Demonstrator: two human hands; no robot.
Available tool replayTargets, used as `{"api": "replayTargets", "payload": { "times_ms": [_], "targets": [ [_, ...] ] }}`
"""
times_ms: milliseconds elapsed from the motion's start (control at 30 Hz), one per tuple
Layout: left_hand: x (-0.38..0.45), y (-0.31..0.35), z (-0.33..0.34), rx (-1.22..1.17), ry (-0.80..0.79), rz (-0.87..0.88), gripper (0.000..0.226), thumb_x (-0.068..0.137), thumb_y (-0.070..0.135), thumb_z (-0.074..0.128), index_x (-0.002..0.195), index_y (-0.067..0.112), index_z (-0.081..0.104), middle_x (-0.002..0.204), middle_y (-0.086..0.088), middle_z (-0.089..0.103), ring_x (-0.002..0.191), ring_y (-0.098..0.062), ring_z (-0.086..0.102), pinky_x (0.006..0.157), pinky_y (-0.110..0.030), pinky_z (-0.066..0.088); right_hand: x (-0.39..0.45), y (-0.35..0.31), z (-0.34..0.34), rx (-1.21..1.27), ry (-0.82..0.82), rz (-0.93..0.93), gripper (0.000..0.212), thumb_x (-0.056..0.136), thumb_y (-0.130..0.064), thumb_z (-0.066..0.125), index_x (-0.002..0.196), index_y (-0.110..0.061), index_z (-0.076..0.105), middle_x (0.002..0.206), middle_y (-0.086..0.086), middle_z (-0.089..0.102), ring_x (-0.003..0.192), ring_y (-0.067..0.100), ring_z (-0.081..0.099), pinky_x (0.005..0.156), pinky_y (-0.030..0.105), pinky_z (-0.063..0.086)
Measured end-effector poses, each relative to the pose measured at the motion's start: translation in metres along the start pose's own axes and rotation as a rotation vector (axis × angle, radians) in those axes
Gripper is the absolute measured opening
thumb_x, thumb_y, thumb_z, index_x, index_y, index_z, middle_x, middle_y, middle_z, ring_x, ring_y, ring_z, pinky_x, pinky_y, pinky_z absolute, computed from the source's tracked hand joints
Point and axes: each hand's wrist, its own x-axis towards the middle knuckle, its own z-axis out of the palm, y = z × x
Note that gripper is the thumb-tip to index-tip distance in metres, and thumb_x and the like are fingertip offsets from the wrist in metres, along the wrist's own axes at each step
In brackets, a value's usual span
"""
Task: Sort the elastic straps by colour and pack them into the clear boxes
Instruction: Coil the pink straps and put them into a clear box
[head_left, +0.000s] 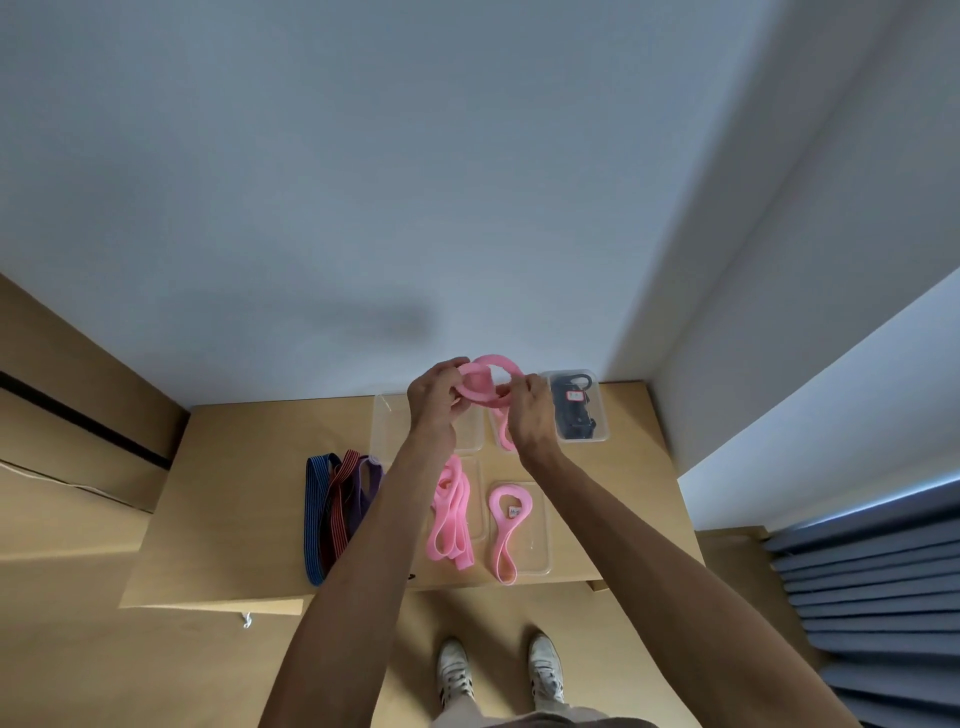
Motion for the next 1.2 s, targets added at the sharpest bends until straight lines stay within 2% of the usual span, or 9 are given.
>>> {"api": "replayTargets", "payload": {
  "times_ms": [100, 233, 300, 433, 633, 800, 933, 1033, 1200],
  "targets": [
    [0.002, -0.003, -0.004, 0.016, 0.034, -0.026, 0.020, 0.080, 0.007, 0.057, 0.082, 0.014, 0.075, 0.068, 0.000, 0.066, 0.065, -0.013, 0.063, 0.066, -0.028, 0.053, 0.003, -0.002, -0.005, 0.145, 0.025, 0.082, 0.031, 0.102, -0.023, 0.043, 0.117, -0.001, 0.058, 0.120, 0.025, 0.063, 0.109, 0.043, 0.061, 0.089, 0.051, 0.055],
    [0.009, -0.007, -0.024, 0.100, 0.188, -0.026, 0.021, 0.076, 0.000, 0.049, 0.074, 0.007, 0.068, 0.051, 0.000, 0.052, 0.053, -0.017, 0.046, 0.059, -0.028, 0.038, 0.004, -0.010, -0.014, 0.349, 0.017, 0.142, 0.031, 0.105, -0.020, 0.033, 0.122, -0.004, 0.053, 0.100, 0.017, 0.075, 0.086, 0.033, 0.074, 0.067, 0.034, 0.061],
    [0.015, -0.011, -0.034, 0.278, 0.172, -0.017, 0.027, 0.075, -0.005, 0.049, 0.068, 0.008, 0.072, 0.058, -0.002, 0.059, 0.061, -0.021, 0.050, 0.058, -0.028, 0.038, 0.004, -0.011, -0.017, 0.310, 0.009, 0.112, 0.027, 0.106, -0.020, 0.033, 0.118, -0.004, 0.051, 0.094, 0.015, 0.076, 0.080, 0.030, 0.075, 0.064, 0.033, 0.059],
    [0.013, -0.024, -0.045, 0.739, 0.058, -0.001, 0.025, 0.091, 0.001, 0.055, 0.103, 0.009, 0.075, 0.093, 0.002, 0.068, 0.092, -0.022, 0.063, 0.076, -0.030, 0.052, 0.002, -0.008, -0.011, 0.124, 0.011, -0.053, 0.017, 0.104, -0.023, 0.043, 0.102, -0.009, 0.054, 0.083, 0.002, 0.073, 0.072, 0.015, 0.072, 0.050, 0.017, 0.050],
    [-0.001, -0.016, -0.038, 0.621, -0.358, 0.089, 0.014, 0.078, 0.016, 0.072, 0.082, 0.028, 0.077, 0.082, 0.003, 0.076, 0.075, -0.011, 0.071, 0.062, -0.017, 0.051, 0.006, -0.005, 0.003, -0.127, -0.086, -0.234, 0.015, 0.097, -0.028, 0.057, 0.091, -0.018, 0.066, 0.079, -0.004, 0.075, 0.075, 0.010, 0.074, 0.072, 0.032, 0.061],
    [0.006, -0.025, -0.036, 0.456, -0.171, -0.062, 0.015, 0.080, 0.005, 0.075, 0.092, 0.012, 0.074, 0.084, -0.012, 0.075, 0.071, -0.023, 0.073, 0.060, -0.025, 0.056, -0.001, 0.003, 0.012, -0.093, 0.029, -0.130, 0.044, 0.093, -0.044, 0.063, 0.123, -0.012, 0.059, 0.106, -0.004, 0.065, 0.094, 0.016, 0.065, 0.080, 0.031, 0.055],
    [0.014, -0.037, -0.024, 0.421, 0.019, -0.138, 0.014, 0.088, 0.025, 0.072, 0.088, 0.011, 0.071, 0.083, -0.012, 0.073, 0.071, -0.025, 0.071, 0.065, -0.032, 0.060, -0.009, 0.022, 0.021, -0.132, 0.013, -0.067, 0.024, 0.092, -0.023, 0.060, 0.111, -0.009, 0.065, 0.100, 0.006, 0.070, 0.093, 0.023, 0.068, 0.082, 0.037, 0.059],
    [0.019, -0.050, -0.023, 0.354, 0.012, -0.183, 0.006, 0.088, 0.016, 0.068, 0.083, 0.013, 0.071, 0.085, -0.013, 0.074, 0.070, -0.027, 0.070, 0.060, -0.030, 0.059, -0.004, 0.036, 0.013, -0.152, 0.017, 0.016, 0.022, 0.091, -0.007, 0.057, 0.112, -0.007, 0.062, 0.104, 0.012, 0.066, 0.098, 0.029, 0.066, 0.081, 0.042, 0.060],
    [0.035, -0.080, -0.013, 0.351, 0.003, -0.156, 0.009, 0.092, 0.012, 0.066, 0.086, 0.010, 0.072, 0.090, -0.015, 0.075, 0.082, -0.032, 0.072, 0.075, -0.039, 0.061, 0.013, 0.055, 0.001, -0.163, 0.056, 0.013, 0.026, 0.086, -0.014, 0.063, 0.112, -0.014, 0.060, 0.094, 0.002, 0.066, 0.093, 0.024, 0.066, 0.075, 0.033, 0.058]
  ]
}}
